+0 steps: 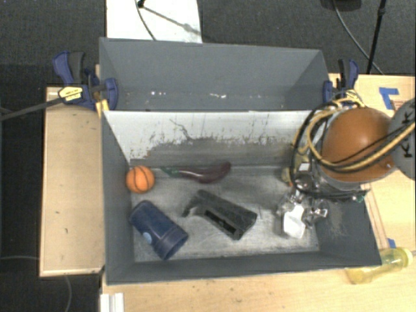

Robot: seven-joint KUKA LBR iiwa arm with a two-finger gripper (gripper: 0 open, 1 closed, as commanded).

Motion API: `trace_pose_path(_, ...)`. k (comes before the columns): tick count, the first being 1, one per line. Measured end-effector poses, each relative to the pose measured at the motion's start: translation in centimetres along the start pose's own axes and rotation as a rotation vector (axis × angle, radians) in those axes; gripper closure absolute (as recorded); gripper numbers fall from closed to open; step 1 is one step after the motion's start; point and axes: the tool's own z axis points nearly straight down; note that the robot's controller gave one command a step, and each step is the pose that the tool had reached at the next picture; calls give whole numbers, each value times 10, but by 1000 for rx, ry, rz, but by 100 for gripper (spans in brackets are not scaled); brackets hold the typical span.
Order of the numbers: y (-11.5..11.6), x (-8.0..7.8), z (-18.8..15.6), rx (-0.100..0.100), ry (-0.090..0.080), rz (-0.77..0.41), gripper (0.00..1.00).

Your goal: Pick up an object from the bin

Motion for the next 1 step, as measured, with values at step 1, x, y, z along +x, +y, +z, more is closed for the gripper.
trace_pose_path(1, 2, 1, -11, -7, 3, 2, 100)
